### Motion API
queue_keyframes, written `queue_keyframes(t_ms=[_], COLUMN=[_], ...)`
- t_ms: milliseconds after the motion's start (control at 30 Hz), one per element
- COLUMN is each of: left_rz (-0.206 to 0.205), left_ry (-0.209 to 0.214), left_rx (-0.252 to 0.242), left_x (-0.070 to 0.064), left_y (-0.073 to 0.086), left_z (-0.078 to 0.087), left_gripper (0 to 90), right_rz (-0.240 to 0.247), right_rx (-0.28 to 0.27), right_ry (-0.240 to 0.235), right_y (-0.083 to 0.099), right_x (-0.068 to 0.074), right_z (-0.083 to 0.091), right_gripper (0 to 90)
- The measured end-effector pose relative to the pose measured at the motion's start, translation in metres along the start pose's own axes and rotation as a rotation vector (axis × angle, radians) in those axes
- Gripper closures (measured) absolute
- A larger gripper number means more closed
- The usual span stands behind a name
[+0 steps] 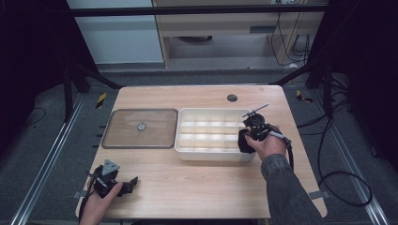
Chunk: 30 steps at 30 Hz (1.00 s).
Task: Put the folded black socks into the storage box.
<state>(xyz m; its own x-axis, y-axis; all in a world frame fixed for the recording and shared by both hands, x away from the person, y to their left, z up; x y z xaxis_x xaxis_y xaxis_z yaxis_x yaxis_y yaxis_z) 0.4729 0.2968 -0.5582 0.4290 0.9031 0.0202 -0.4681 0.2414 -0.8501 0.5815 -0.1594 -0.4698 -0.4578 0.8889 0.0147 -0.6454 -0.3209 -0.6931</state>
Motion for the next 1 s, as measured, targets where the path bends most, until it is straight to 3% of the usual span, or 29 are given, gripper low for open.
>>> queue_keyframes(t_ms=[1000], left_rz=[-0.006], left_ry=[0.001], left_rx=[0.003], left_x=[0.0], left_y=[0.0], left_z=[0.0], left_gripper=[0.0], right_rz=[0.008], right_rx=[-0.008], right_ry=[-0.015], right_y=[0.017], right_x=[0.003], right_z=[0.002], right_gripper=[90.0])
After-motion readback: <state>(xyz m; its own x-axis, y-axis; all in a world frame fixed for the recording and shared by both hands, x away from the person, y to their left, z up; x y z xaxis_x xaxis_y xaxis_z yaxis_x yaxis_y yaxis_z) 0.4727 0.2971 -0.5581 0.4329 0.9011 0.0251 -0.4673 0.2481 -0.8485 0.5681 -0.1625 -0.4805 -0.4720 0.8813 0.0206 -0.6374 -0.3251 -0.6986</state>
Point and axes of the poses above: each handheld gripper's, and its own axes: z roughly backward along the jaws, y roughly out of its underside, x roughly to its left, the point moved 7 cm from there along -z, roughly forward along the jaws, and after that the axes turned 13 degrees about -x, right-handed, at the moved point
